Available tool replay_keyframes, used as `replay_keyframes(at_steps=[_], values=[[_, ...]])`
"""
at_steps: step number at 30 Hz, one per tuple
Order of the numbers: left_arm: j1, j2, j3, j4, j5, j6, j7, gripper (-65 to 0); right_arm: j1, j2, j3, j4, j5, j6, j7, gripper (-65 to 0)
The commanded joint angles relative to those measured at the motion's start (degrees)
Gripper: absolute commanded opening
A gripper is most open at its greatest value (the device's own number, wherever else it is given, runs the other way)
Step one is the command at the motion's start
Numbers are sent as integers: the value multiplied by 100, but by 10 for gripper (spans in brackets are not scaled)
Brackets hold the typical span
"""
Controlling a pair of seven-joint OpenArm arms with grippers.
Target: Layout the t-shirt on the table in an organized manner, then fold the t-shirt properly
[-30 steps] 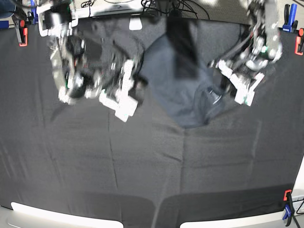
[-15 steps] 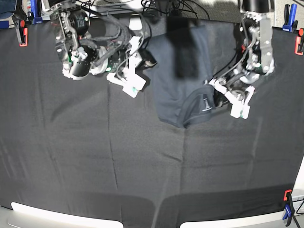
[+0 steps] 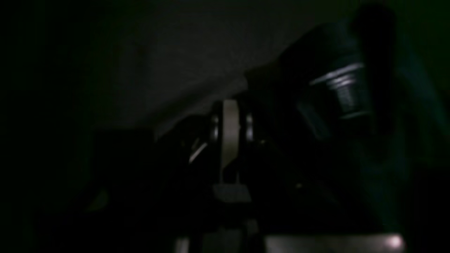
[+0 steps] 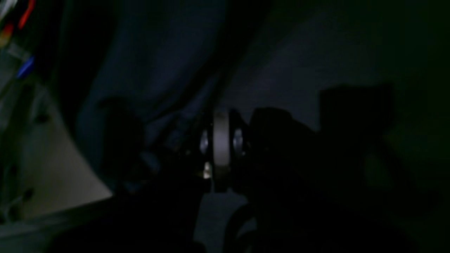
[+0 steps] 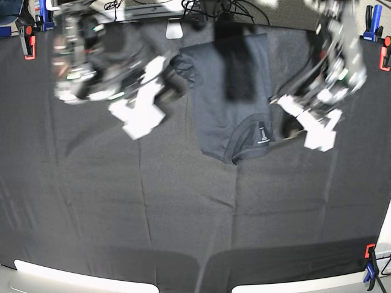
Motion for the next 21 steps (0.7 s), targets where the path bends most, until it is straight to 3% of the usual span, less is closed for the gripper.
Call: replay_keyframes(at_steps=[1, 6, 9, 16, 21], values=[[140, -33, -170, 299, -127, -24, -125, -650, -11, 17, 223, 195, 153, 108, 140, -650], [1152, -35, -826, 1099, -317, -55, 153, -650, -494, 11, 1215, 546, 153, 108, 138, -650], [1794, -37, -1139, 1432, -378, -358, 345, -650, -944, 11, 1711, 706, 155, 108, 72, -650], [3281, -35, -1971, 1696, -1650, -911, 1128, -650, -2238, 2, 2568, 1137, 199, 108, -28, -650], [4127, -35, -2129, 1644, -1609, -911, 1458, -650, -3165, -343, 2763, 1237, 105, 108, -323, -650]])
